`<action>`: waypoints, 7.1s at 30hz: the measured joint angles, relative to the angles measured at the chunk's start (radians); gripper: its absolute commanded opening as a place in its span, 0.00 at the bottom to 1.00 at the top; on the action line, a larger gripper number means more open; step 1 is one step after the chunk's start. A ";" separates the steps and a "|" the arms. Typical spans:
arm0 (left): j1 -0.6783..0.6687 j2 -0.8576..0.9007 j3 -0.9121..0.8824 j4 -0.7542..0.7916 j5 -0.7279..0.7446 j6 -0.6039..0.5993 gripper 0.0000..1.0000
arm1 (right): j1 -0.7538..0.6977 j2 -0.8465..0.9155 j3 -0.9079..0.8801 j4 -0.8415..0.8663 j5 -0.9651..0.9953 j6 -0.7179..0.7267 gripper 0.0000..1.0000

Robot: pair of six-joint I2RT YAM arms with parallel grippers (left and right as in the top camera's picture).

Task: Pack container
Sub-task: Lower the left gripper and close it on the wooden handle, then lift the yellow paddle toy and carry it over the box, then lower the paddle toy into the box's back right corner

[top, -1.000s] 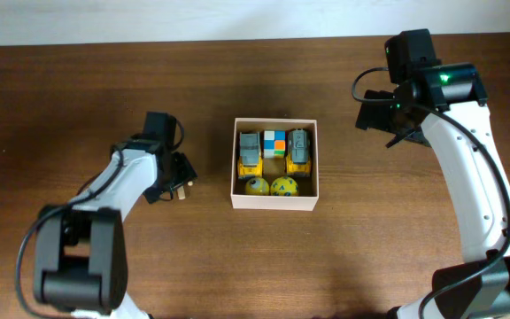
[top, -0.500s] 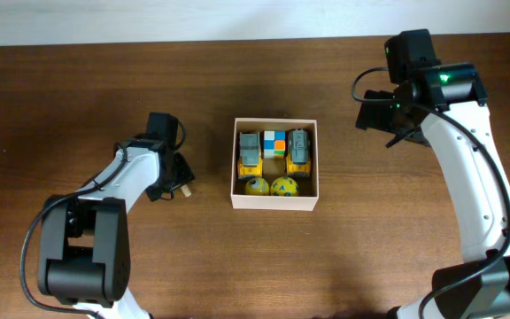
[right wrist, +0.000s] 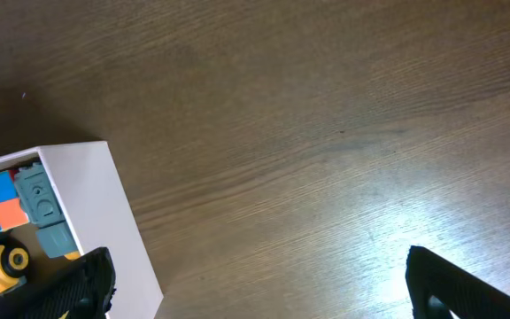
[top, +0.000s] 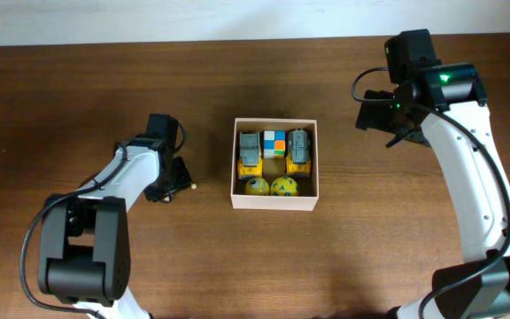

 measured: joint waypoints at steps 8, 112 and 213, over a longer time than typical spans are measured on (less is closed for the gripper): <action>0.003 0.000 0.000 0.001 0.001 0.012 0.32 | 0.000 0.000 0.000 0.000 0.000 0.000 0.99; -0.497 0.082 0.592 -0.399 0.328 1.033 0.06 | 0.000 0.000 0.000 0.000 0.000 -0.001 0.99; -0.600 0.238 0.591 -0.024 0.076 0.458 0.41 | 0.000 0.000 0.000 0.000 0.000 0.000 0.99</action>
